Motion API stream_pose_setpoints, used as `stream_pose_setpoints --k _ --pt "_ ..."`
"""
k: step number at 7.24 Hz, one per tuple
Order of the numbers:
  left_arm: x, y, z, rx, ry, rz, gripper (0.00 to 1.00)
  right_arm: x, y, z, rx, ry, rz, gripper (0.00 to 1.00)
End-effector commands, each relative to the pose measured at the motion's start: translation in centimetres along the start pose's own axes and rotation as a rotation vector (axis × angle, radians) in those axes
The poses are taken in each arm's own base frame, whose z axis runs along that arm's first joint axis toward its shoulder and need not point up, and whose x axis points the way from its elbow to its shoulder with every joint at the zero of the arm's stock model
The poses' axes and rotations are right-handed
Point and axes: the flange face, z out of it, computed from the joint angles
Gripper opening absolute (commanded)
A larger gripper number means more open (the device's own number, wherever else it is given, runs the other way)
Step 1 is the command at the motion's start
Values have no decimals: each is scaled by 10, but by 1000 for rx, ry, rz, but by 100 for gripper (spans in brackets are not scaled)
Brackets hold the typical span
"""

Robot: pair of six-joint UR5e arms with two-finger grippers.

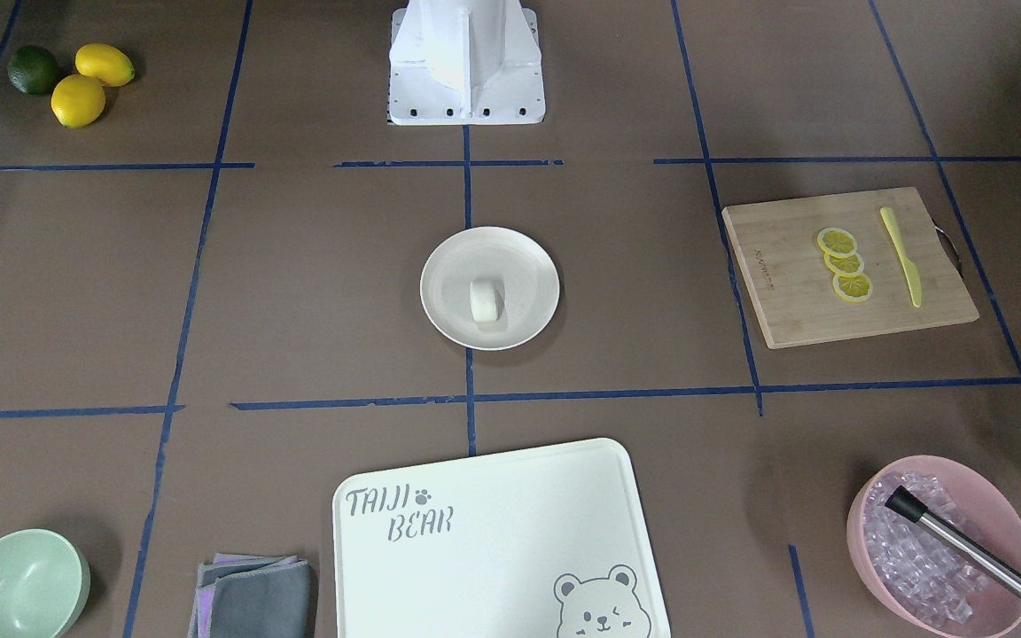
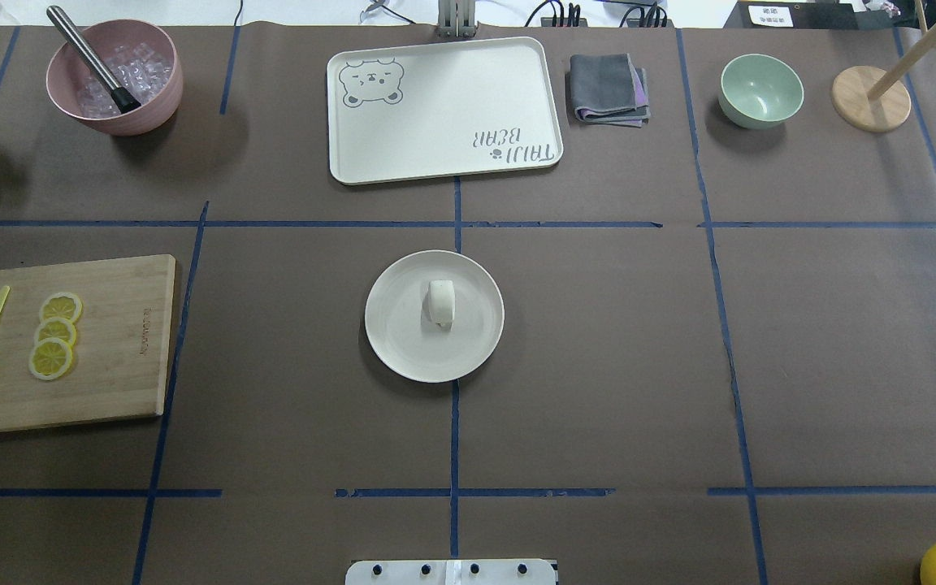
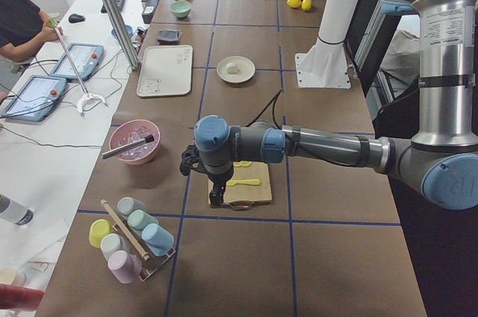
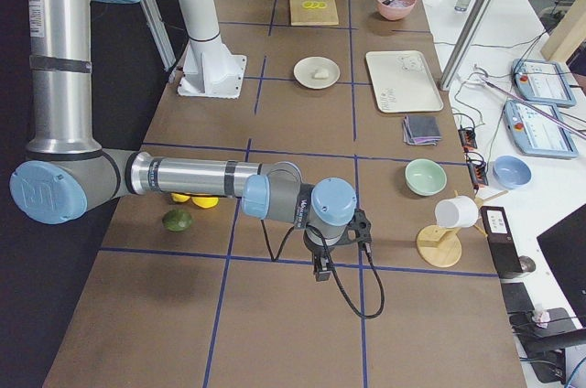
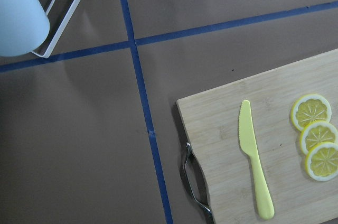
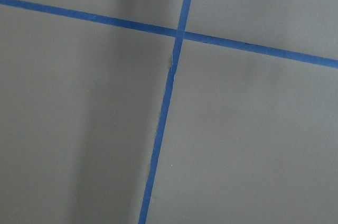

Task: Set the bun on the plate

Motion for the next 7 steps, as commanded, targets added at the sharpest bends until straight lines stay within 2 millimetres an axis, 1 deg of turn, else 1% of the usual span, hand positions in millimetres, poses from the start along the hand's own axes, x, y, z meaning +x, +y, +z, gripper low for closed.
stream_pose_setpoints --k 1,3,4,5,7 --pt "12 8 -10 17 -5 11 100 1 5 3 -1 -6 12 100" --pt "15 15 -12 19 -3 -29 100 0 6 4 -2 -11 21 100" --pt "17 23 -12 18 -1 -30 100 3 7 7 -11 -9 28 100" --pt "24 23 -18 30 4 -19 100 10 5 14 -21 -14 35 100" --pt "16 44 -8 4 6 -41 100 11 3 14 -23 -13 35 100"
